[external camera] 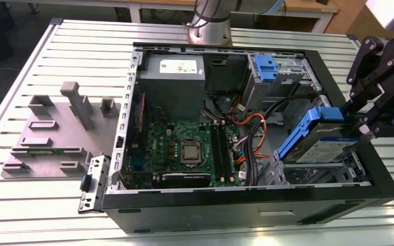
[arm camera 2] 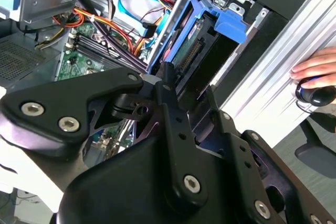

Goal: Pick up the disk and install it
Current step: 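Insert the disk into the insertion slot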

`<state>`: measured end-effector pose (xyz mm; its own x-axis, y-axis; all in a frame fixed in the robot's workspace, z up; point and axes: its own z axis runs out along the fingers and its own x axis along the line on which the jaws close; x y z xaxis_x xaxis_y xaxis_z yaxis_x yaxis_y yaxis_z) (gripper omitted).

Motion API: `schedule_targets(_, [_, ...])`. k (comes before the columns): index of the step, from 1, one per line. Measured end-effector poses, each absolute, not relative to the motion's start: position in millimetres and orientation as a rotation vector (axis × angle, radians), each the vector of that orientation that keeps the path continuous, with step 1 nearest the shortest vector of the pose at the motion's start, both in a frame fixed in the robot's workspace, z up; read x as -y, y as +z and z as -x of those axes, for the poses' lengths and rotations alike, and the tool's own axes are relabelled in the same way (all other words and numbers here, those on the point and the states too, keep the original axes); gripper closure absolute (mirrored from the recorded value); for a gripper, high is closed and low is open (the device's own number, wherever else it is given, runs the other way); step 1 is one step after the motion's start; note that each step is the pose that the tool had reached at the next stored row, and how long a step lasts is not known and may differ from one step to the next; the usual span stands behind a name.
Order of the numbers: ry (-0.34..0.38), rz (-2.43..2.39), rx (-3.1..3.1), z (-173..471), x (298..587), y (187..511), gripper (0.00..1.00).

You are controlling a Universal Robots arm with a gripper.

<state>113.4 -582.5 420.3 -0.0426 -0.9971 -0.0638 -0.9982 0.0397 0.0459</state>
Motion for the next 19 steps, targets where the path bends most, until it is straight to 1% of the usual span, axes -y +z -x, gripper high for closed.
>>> schedule_targets(9, [0.121, 2.164, -2.255, -113.4, 582.5, 404.3, 0.65])
schedule_targets(19, [0.121, 2.164, -2.255, -113.4, 582.6, 399.1, 0.65])
